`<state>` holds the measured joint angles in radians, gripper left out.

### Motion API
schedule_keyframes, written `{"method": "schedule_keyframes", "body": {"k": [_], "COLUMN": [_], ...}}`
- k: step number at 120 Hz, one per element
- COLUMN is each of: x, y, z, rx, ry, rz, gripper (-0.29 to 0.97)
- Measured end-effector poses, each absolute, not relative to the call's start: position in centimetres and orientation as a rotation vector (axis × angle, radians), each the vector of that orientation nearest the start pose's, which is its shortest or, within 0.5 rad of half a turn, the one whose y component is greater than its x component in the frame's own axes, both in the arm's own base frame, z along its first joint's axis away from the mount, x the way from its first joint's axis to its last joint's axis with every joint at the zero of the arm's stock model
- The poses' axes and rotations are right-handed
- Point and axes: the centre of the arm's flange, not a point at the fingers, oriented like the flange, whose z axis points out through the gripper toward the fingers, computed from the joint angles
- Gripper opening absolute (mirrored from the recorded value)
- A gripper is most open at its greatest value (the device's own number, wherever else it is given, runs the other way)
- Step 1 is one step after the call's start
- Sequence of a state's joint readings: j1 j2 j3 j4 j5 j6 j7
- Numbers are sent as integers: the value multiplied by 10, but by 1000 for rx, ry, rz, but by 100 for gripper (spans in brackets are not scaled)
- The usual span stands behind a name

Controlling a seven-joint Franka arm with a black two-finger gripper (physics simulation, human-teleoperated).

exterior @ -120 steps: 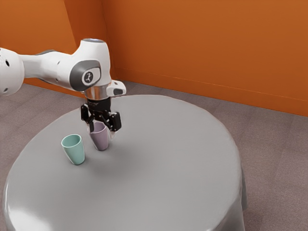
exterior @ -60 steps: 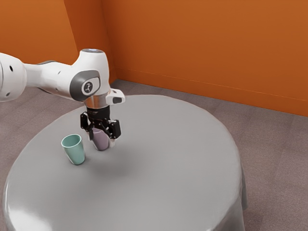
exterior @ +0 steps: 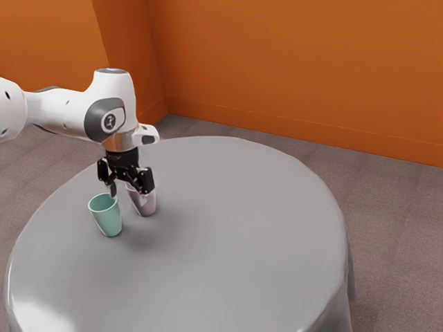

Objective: Place the left cup onto the right cup

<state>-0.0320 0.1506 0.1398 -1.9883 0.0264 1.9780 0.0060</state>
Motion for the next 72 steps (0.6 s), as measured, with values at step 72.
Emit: {"method": "schedule_keyframes", "body": {"k": [72], "x": [564], "y": [106], "z": [368], "rx": [-3100], "ry": [-49], "rz": [216], "gripper": [68]}}
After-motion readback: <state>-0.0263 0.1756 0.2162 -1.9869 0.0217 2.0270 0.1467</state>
